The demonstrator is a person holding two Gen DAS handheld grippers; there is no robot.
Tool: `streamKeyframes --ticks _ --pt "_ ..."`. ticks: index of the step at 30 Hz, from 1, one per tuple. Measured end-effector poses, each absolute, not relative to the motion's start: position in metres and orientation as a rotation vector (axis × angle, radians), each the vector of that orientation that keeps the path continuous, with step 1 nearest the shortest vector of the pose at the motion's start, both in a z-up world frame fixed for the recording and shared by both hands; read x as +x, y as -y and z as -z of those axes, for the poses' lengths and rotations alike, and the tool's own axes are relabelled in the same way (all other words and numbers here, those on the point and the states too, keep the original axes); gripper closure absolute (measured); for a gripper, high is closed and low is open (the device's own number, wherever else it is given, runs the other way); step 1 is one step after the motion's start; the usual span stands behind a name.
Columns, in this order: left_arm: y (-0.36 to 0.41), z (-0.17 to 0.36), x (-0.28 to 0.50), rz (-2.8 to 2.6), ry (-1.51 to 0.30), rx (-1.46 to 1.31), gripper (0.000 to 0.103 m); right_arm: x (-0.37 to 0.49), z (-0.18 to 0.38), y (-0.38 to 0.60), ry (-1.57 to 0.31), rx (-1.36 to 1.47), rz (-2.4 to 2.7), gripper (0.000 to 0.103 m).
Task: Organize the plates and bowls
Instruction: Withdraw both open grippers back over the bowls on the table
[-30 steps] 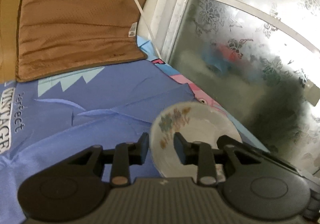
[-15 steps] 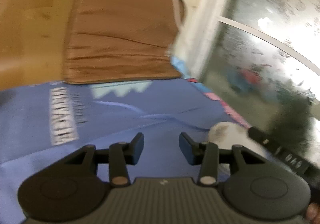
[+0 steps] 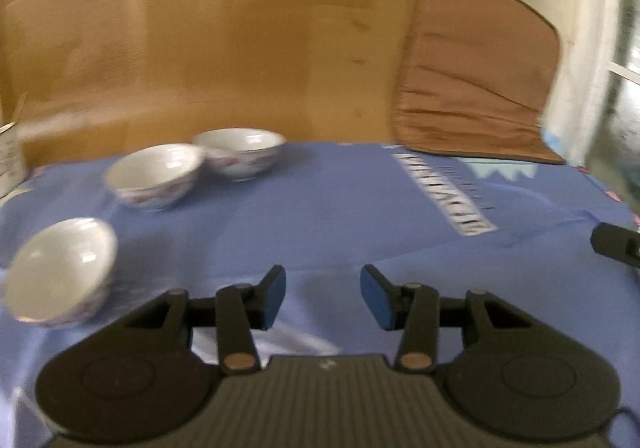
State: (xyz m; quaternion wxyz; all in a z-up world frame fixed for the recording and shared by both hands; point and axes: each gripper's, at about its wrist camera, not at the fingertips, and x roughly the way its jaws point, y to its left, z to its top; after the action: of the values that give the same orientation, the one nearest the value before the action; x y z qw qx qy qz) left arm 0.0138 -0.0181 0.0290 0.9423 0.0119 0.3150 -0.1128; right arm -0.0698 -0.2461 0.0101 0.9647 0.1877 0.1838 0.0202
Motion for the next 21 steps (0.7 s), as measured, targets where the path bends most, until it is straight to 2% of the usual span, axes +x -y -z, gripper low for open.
streamKeyframes --ticks 6,13,21 --pt "-0.025 -0.023 0.015 0.231 -0.626 -0.126 0.061 -0.036 -0.014 0.196 -0.498 0.360 -0.229 0.074" --pt "-0.046 -0.027 0.010 0.230 -0.543 -0.241 0.061 0.050 -0.031 0.172 -0.671 0.485 -0.316 0.075" --pt "-0.070 -0.028 0.012 0.184 -0.523 -0.343 0.061 0.161 -0.038 0.133 -0.813 0.485 -0.263 0.075"
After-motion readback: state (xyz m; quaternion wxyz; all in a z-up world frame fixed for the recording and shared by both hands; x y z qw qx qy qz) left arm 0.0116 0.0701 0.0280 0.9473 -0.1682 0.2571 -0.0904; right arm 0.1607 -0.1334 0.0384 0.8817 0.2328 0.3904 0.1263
